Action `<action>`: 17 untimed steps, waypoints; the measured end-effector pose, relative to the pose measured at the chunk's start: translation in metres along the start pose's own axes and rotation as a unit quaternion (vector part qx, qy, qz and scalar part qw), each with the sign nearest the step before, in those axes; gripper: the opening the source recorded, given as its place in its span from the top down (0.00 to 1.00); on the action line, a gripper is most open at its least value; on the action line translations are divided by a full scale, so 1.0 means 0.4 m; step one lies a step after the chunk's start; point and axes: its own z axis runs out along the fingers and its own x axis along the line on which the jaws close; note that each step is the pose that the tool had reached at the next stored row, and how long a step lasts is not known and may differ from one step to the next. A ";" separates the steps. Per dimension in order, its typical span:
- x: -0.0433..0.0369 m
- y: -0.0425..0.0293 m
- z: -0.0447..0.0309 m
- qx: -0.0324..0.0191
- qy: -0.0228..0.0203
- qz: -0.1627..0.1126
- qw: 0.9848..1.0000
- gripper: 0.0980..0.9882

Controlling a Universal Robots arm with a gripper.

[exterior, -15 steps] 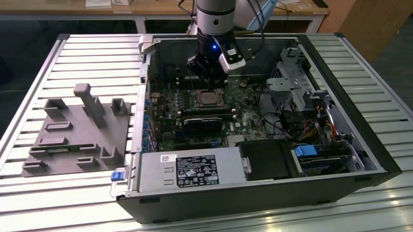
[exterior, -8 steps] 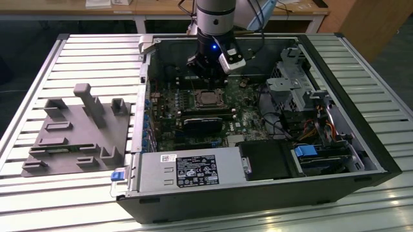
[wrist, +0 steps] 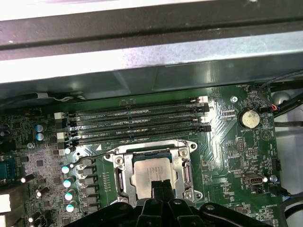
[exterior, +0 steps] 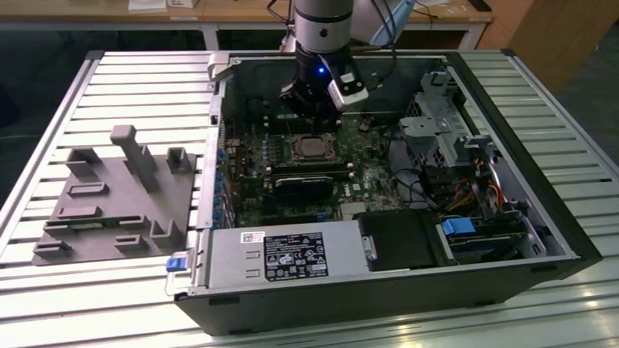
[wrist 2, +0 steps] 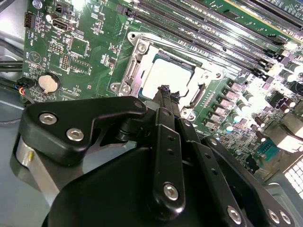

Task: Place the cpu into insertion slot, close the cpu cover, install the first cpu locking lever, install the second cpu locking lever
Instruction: 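Install the first cpu locking lever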

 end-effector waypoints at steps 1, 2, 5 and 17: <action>0.001 0.000 0.000 0.000 0.000 0.000 1.000 1.00; 0.004 0.000 0.000 0.000 0.000 0.000 1.000 1.00; 0.018 -0.003 -0.001 0.000 0.000 0.000 1.000 1.00; 0.110 -0.015 -0.004 0.000 0.000 0.000 1.000 1.00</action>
